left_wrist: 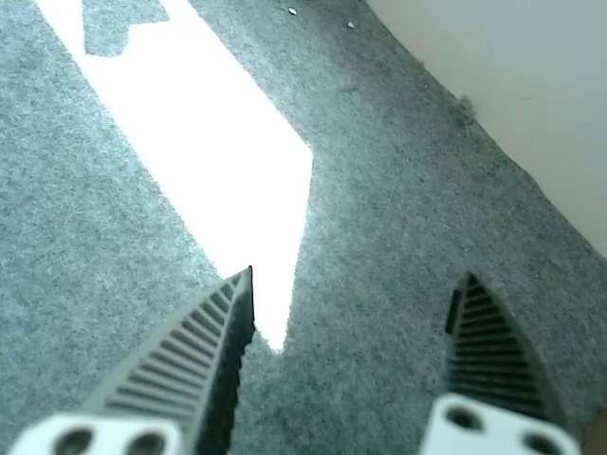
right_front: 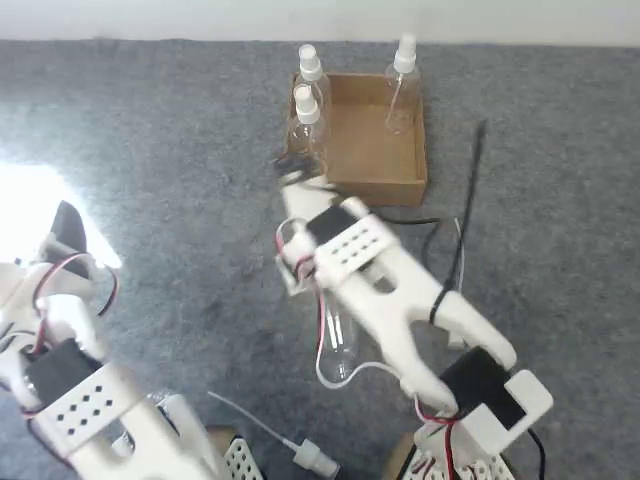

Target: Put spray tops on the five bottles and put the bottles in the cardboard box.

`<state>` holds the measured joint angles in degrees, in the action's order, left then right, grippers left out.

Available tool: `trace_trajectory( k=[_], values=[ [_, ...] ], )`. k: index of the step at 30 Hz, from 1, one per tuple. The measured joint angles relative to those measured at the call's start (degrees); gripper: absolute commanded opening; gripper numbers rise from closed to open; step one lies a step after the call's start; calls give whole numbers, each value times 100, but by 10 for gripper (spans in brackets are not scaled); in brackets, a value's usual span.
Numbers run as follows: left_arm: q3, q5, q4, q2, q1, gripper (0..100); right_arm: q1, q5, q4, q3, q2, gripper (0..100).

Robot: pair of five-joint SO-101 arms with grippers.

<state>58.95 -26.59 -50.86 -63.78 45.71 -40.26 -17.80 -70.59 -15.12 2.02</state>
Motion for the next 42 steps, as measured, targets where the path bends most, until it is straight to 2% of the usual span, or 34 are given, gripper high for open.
trace_trajectory(
  k=[9, 13, 18, 23, 28, 31, 36, 42],
  values=[
    [0, 0, 0, 0, 0, 305, 1363, -888, -1213, 510, 0, 206],
    [0, 0, 0, 0, 0, 305, 2075, -1029, -1538, 510, 0, 206],
    [0, 0, 0, 0, 0, 305, 3121, -1029, -1714, 510, 0, 209],
    [0, 0, 0, 0, 0, 305, 3736, -308, -1732, 510, 0, 206],
    [0, 0, 0, 0, 0, 305, 3710, 220, -1873, 510, -580, 203],
    [0, 0, 0, 0, 0, 305, 3604, 352, -1960, 510, -1275, 152],
    [0, 0, 0, 0, 0, 305, 2699, 431, -1934, 431, -2163, 2],
    [0, 0, 0, 0, 0, 305, 1407, 448, -1530, 158, -2338, 17]
  ],
)
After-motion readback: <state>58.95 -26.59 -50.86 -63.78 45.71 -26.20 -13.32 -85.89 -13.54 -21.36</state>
